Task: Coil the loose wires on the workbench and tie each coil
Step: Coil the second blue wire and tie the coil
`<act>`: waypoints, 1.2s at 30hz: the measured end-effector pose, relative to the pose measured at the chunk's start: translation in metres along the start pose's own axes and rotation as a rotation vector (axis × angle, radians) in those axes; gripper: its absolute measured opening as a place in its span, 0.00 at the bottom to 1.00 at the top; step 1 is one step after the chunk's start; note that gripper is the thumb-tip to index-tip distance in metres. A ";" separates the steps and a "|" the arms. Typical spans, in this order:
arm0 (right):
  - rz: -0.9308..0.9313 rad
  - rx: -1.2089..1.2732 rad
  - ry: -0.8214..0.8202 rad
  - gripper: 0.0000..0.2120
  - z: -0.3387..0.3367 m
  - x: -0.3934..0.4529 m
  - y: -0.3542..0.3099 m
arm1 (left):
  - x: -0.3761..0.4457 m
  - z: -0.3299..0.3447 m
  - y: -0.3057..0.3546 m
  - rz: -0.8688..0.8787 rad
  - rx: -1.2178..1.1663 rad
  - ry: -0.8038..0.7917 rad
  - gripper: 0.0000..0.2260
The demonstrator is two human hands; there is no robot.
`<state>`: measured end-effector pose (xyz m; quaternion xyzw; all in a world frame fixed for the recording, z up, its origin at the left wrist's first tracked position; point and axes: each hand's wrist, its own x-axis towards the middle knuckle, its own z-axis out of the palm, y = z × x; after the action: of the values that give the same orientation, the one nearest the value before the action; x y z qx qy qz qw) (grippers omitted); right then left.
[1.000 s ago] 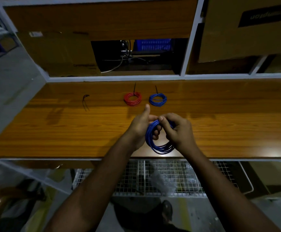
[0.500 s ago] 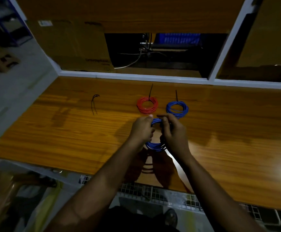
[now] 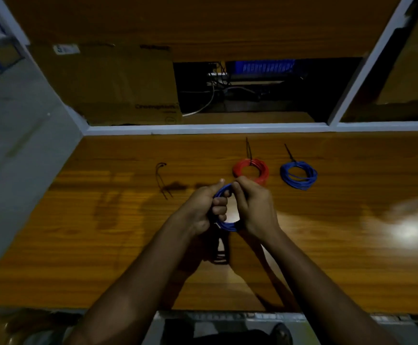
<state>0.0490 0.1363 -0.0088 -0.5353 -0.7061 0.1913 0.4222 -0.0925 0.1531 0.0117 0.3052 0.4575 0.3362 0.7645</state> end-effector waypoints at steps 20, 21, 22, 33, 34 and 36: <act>0.553 0.612 -0.015 0.17 0.166 0.051 -0.091 | -0.015 -0.184 0.049 0.116 0.088 0.335 0.16; 0.599 0.612 -0.019 0.16 0.170 0.061 -0.081 | -0.011 -0.191 0.053 0.097 0.075 0.364 0.16; 0.627 0.542 -0.034 0.14 0.176 0.070 -0.070 | -0.007 -0.196 0.057 0.077 0.068 0.404 0.17; 0.207 -0.360 -0.370 0.09 0.219 0.153 -0.034 | 0.017 -0.227 0.073 0.051 -0.103 0.278 0.18; 0.205 -0.362 -0.360 0.07 0.220 0.152 -0.034 | 0.016 -0.228 0.074 0.042 -0.116 0.258 0.18; 0.185 -0.359 -0.347 0.09 0.218 0.151 -0.036 | 0.013 -0.229 0.078 0.027 -0.149 0.205 0.18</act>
<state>-0.1579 0.3020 -0.0484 -0.6232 -0.7385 0.1898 0.1737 -0.3131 0.2459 -0.0248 0.2178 0.5027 0.4091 0.7298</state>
